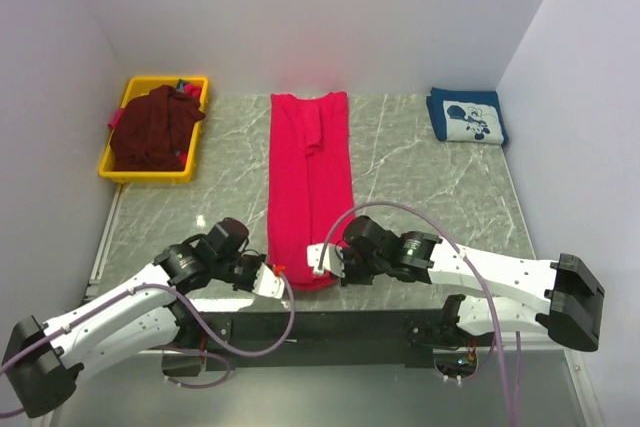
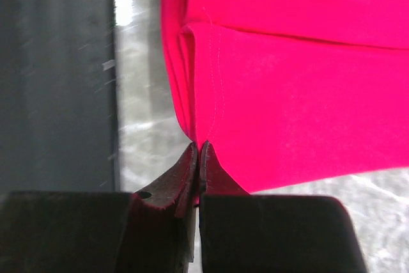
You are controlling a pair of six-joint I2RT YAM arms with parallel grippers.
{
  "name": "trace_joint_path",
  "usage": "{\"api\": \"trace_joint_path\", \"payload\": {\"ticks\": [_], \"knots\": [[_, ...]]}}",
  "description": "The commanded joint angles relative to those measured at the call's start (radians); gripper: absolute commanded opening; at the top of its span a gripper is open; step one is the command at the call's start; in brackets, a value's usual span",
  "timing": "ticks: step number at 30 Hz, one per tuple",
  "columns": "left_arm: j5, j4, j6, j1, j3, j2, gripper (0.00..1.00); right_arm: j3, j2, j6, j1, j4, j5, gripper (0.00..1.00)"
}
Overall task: Fold and stack the t-shirts
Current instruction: Fold the tshirt
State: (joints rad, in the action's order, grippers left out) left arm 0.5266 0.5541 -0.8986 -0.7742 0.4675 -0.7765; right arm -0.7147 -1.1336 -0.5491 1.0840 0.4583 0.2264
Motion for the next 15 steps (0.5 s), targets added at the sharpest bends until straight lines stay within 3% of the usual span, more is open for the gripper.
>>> {"api": "trace_joint_path", "payload": {"ticks": [1, 5, 9, 10, 15], "knots": [[0.052, 0.136, -0.031, -0.074, 0.069, 0.006, 0.01, -0.008, 0.037, -0.029, 0.062, 0.141, 0.095, 0.0], [0.026, 0.155, 0.075, -0.174, 0.1, 0.014, 0.01, -0.034, 0.055, -0.014, 0.119, 0.148, 0.103, 0.0], [-0.055, 0.106, 0.096, -0.166, 0.135, -0.004, 0.0, -0.09, 0.028, -0.067, -0.001, 0.132, 0.112, 0.0], [-0.065, 0.113, 0.055, -0.154, 0.144, -0.018, 0.0, -0.106, 0.017, -0.083, -0.075, 0.152, 0.123, 0.0], [0.004, 0.055, -0.055, 0.07, 0.181, -0.092, 0.0, -0.178, -0.04, -0.235, -0.196, 0.171, 0.114, 0.0]]}}
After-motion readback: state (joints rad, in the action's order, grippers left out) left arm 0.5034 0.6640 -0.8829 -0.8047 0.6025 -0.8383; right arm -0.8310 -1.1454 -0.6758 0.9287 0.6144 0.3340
